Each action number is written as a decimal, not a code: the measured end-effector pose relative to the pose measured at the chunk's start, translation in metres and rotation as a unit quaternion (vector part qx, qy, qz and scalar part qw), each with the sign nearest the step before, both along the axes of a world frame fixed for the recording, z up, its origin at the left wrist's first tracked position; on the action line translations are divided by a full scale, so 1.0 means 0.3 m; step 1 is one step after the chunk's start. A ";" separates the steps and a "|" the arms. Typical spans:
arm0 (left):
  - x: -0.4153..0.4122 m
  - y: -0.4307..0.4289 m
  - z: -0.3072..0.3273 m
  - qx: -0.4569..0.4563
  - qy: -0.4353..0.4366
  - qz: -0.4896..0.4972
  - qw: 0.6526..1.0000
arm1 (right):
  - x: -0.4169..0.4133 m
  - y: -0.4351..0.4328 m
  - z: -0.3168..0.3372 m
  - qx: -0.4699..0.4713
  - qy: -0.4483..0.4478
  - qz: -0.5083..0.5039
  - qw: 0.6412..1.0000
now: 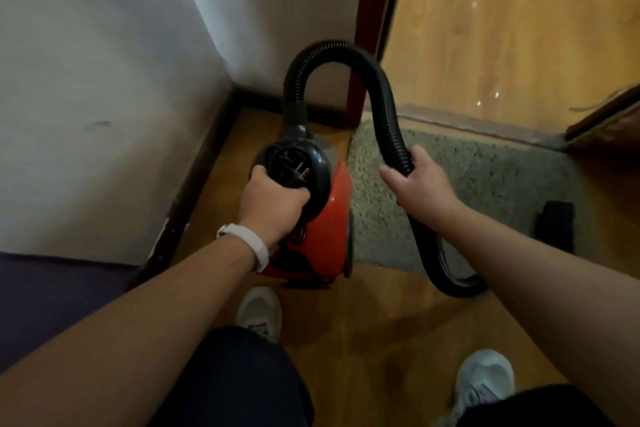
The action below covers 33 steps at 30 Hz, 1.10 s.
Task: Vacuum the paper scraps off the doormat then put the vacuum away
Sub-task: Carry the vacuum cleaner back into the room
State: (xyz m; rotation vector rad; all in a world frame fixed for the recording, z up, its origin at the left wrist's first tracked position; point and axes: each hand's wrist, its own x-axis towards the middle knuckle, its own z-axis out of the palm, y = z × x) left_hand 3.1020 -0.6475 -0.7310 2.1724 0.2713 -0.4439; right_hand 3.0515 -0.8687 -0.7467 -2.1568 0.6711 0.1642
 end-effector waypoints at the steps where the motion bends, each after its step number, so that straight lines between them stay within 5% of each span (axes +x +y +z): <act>1: 0.009 -0.034 -0.009 0.010 0.014 -0.004 1.000 | 0.001 -0.016 -0.015 0.011 0.004 -0.014 1.000; 7: 0.026 -0.182 0.115 0.048 0.090 -0.032 0.994 | -0.035 -0.163 0.133 0.023 0.055 -0.055 0.997; 16: 0.053 -0.326 0.763 0.035 0.097 -0.079 0.992 | -0.137 -0.361 0.792 0.015 0.072 -0.106 0.992; 26: 0.061 -0.472 1.465 -0.039 0.059 -0.178 0.982 | -0.205 -0.443 1.562 0.002 -0.038 -0.228 0.973; 33: 0.039 -0.633 1.814 -0.141 0.018 -0.241 0.960 | -0.311 -0.412 1.873 0.005 -0.170 -0.323 0.931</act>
